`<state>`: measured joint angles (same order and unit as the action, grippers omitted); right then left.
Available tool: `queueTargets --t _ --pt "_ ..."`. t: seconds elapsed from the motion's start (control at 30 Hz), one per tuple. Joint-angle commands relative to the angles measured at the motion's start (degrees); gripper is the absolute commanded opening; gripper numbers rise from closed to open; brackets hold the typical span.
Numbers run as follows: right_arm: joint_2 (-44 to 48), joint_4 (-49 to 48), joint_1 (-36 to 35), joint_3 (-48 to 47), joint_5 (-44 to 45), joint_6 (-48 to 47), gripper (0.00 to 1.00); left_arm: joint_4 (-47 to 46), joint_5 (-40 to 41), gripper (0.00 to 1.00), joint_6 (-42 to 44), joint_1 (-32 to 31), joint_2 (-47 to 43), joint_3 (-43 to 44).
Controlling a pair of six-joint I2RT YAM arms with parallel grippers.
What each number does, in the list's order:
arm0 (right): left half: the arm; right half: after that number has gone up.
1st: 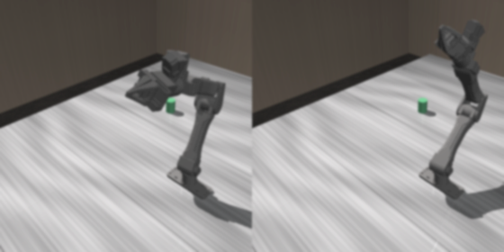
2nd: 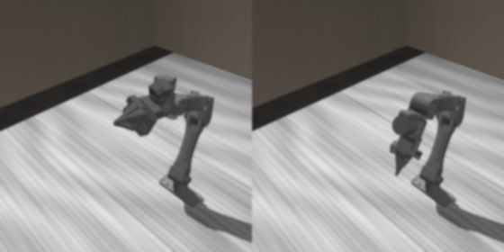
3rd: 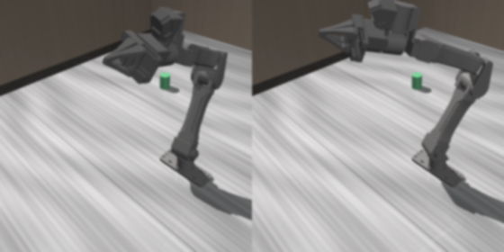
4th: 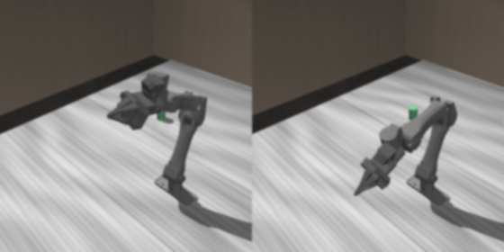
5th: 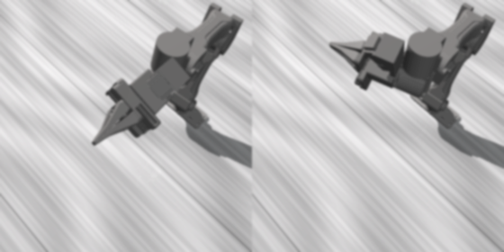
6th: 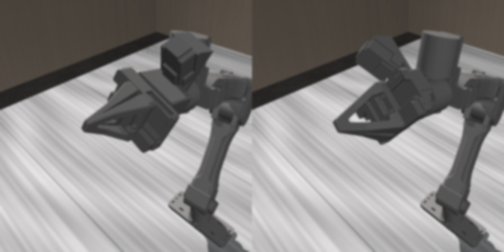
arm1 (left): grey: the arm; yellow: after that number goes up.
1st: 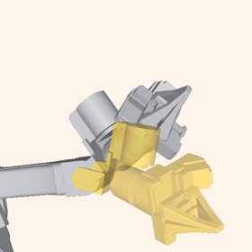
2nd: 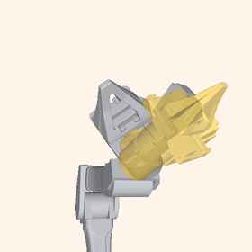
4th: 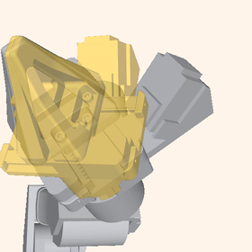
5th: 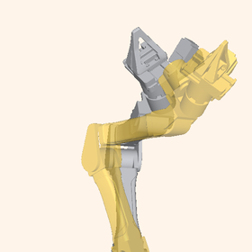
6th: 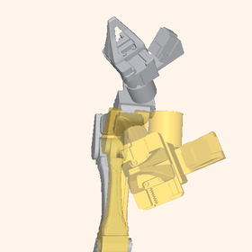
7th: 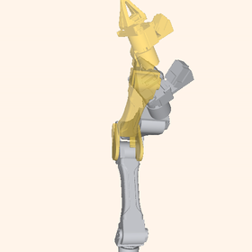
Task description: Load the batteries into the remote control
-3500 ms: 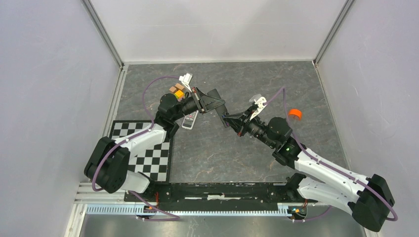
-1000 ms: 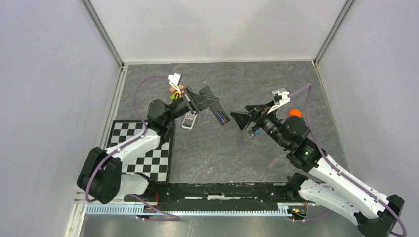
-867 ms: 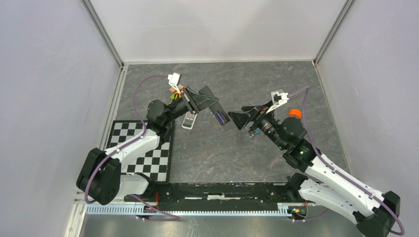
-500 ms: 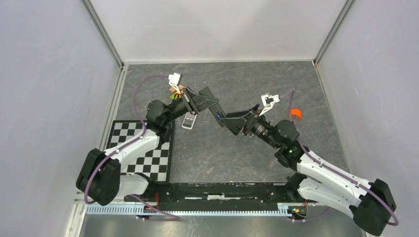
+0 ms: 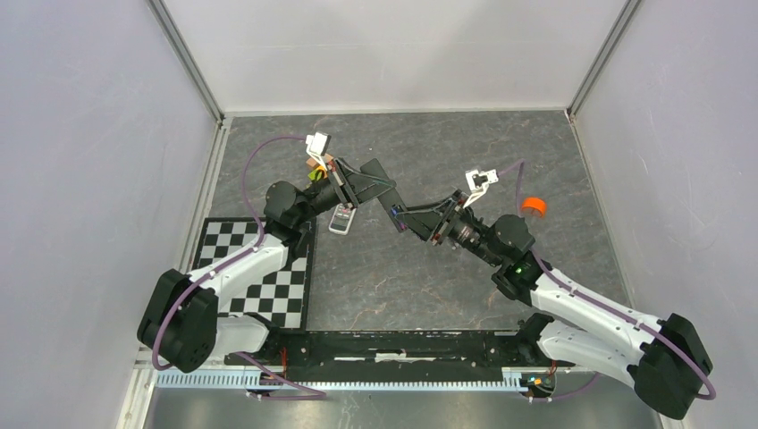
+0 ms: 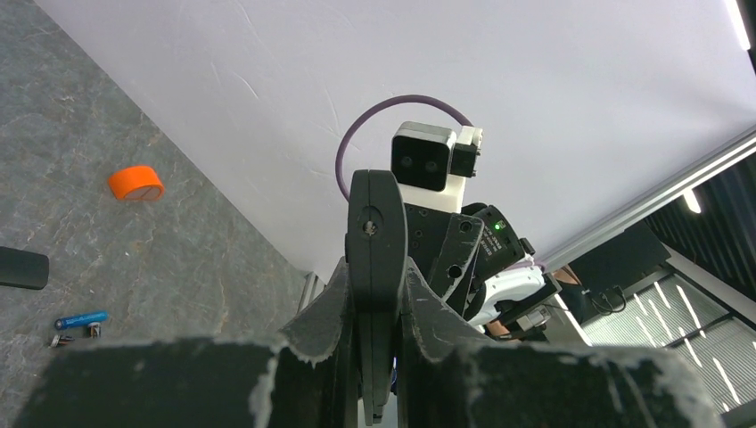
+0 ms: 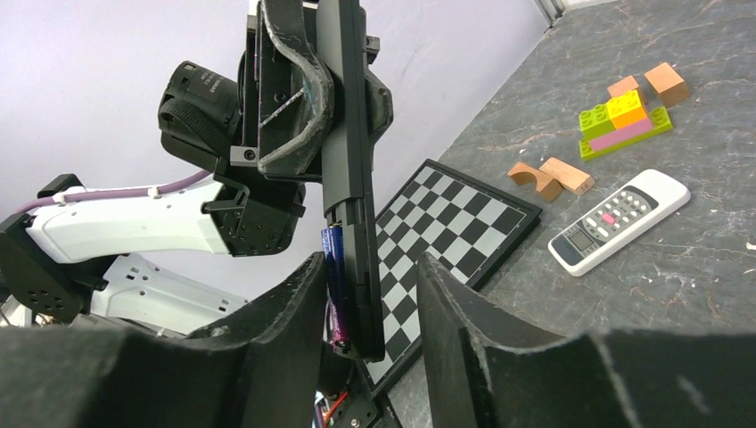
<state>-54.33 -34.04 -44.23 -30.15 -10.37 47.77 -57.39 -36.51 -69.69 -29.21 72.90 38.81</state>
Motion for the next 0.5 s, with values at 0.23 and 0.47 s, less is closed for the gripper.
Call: queueTargets --t 0.23,0.47 --pt "-2.0 4.0 0.1 -3.0 1.4 -0.6 0.32 -4.8 -1.7 0.02 -2.3 0.3 -2.1 1.0" --pt "-3.2 6.9 0.2 -3.1 1.8 0.1 0.27 -6.7 -1.6 0.02 -2.2 0.3 -2.2 0.8"
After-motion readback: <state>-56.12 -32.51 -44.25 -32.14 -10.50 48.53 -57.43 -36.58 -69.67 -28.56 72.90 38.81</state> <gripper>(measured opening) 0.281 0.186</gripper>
